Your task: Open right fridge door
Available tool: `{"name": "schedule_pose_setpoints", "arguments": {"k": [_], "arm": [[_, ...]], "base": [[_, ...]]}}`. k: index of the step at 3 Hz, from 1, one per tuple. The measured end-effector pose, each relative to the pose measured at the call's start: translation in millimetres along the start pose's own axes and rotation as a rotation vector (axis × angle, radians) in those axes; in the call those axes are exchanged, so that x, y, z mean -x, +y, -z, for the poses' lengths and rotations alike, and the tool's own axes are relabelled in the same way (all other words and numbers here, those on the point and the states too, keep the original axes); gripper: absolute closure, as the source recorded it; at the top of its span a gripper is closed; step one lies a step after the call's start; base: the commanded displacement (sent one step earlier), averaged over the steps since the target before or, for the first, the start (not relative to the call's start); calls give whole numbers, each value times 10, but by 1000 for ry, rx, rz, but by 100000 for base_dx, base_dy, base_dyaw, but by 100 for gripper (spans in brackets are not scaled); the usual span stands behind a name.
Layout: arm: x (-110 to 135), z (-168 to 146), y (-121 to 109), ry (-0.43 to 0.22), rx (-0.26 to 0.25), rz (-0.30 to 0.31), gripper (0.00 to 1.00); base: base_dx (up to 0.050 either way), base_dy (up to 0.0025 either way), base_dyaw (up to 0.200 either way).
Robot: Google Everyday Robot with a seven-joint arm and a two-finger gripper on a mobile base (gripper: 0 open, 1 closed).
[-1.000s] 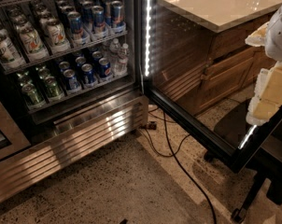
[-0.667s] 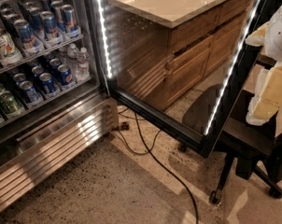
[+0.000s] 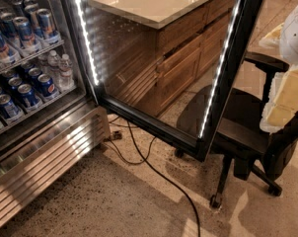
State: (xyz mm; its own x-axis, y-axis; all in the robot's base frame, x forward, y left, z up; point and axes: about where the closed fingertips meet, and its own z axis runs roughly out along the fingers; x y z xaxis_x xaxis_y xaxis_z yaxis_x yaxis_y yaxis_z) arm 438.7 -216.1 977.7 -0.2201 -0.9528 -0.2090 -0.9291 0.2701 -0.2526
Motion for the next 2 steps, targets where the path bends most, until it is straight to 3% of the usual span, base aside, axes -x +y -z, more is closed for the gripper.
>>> {"name": "schedule_pose_setpoints", "arguments": {"k": [1,2], "arm": [[-67,-48,-38,-20,-38,-26,0],[-334,-283,-117,-62,-68,-122,0]], "base": [[0,0,0],[0,0,0]]}}
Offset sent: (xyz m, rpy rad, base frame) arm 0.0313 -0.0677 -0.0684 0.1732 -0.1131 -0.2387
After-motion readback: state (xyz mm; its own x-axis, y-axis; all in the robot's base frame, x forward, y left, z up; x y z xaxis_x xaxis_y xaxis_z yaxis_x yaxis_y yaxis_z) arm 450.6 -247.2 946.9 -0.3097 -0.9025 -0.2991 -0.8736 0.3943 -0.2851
